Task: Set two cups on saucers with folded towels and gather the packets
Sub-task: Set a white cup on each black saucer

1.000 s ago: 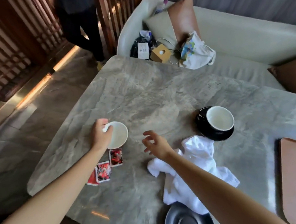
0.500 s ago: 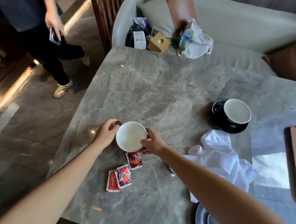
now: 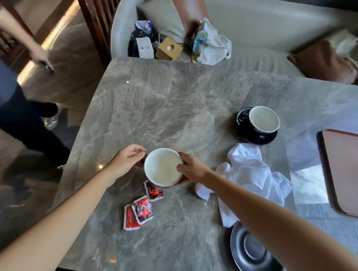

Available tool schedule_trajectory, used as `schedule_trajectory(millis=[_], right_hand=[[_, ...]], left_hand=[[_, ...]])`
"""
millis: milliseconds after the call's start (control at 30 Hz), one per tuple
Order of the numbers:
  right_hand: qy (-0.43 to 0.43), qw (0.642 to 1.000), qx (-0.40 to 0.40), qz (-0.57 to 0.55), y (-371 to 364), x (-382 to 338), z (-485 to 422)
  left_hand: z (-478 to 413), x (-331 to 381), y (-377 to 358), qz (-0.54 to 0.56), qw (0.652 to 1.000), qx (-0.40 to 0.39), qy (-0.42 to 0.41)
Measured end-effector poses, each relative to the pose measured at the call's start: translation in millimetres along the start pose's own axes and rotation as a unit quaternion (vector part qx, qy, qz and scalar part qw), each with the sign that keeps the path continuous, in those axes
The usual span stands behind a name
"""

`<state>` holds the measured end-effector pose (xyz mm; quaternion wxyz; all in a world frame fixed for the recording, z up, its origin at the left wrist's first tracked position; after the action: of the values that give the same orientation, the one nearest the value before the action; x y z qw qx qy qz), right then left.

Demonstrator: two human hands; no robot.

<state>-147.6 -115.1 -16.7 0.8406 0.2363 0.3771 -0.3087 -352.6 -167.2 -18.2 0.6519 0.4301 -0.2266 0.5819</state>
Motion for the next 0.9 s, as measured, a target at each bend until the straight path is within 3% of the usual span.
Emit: schedule_trajectory(millis=[200,333,533,667,900], right_hand=[[-0.003,0.996,-0.023,0.083,56.5,19.9,57.0],[-0.024,0.993,-0.025,0.112,86.3,51.4,99.0],[-0.107,0.987,-0.023,0.118,111.9,113.9,152.4],[-0.138,0.984,-0.036,0.109,121.9,146.8,176.7],[-0.16,0.98,-0.032,0.117,126.3,184.0,192.8]], left_hand=[[43.6,32.1,-51.1,-0.07,0.98,-0.184,-0.019],[69.2,37.8,-106.5,-0.061,0.963,-0.258,-0.039],[87.6,29.1,-180.2,-0.166,0.919,-0.351,-0.064],[94.8,19.8,-216.0,-0.223,0.897,-0.377,-0.065],[108.7,3.2,-254.6,-0.207,0.912,-0.355,0.008]])
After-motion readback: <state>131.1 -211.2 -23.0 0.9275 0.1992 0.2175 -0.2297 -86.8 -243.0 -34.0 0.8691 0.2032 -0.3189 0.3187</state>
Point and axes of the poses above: each hand's wrist, its own z-axis away from the middle knuckle, its own y-axis out of the back of the hand, x = y × z, the point moved 2 cm from there along -z, towards the middle knuckle, and after that the axes turned 4 degrees about y, right-handed, at the moved point
